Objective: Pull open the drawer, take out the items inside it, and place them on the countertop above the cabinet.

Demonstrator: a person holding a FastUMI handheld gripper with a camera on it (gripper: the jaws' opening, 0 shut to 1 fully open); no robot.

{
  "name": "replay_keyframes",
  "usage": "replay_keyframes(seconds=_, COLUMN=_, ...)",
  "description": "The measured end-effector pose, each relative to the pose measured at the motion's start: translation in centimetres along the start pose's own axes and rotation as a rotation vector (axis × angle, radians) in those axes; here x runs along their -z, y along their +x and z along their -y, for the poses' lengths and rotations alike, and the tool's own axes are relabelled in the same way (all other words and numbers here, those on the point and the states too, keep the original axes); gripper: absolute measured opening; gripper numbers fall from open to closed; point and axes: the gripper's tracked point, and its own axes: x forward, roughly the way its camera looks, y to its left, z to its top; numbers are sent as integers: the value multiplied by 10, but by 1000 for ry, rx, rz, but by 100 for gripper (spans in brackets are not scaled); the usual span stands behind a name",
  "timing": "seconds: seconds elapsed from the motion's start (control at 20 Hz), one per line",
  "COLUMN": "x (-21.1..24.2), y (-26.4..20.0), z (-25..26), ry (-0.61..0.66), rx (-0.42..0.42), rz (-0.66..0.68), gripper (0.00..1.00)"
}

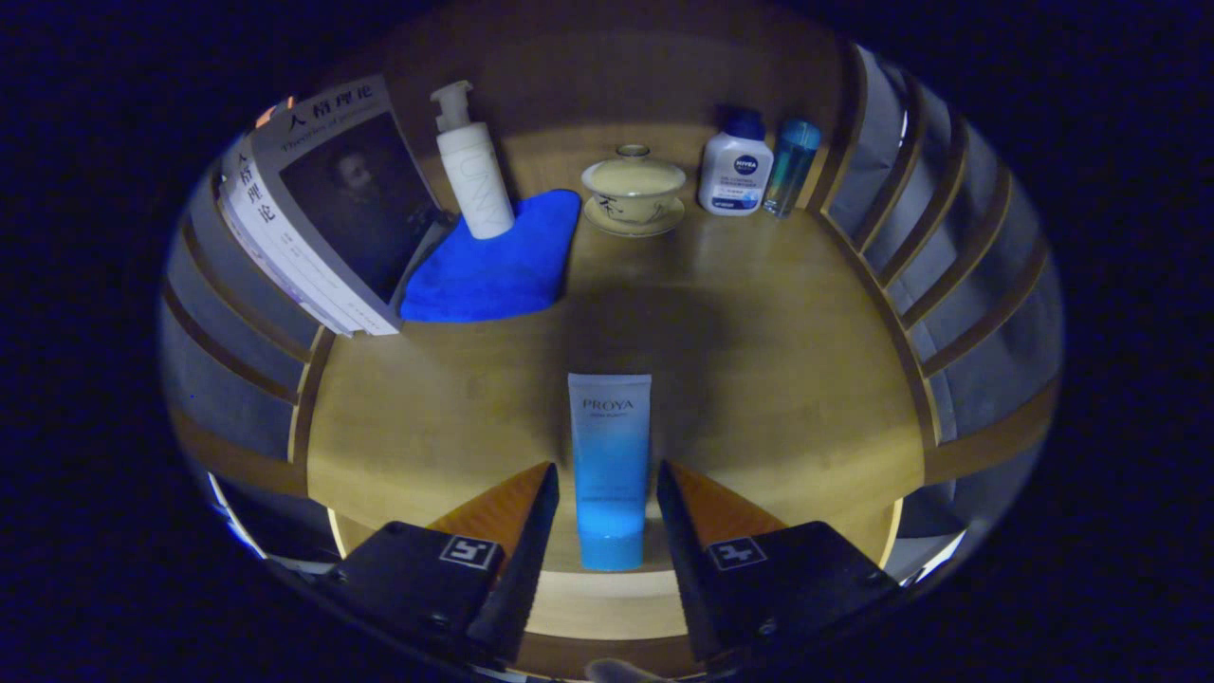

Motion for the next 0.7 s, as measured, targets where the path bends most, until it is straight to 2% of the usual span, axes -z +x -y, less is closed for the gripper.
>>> replay_keyframes(seconds=0.05, x=1, y=-5, z=-2, ry=6, rx=-6, rz=11, gripper=68)
replay_keyframes(seconds=0.25, x=12, y=-25, z=-11, ry=1, rx=-36, rz=65, gripper=67)
replay_keyframes(seconds=0.7, x=58, y=-86, z=-44, ry=-71, rx=-113, rz=293, gripper=66)
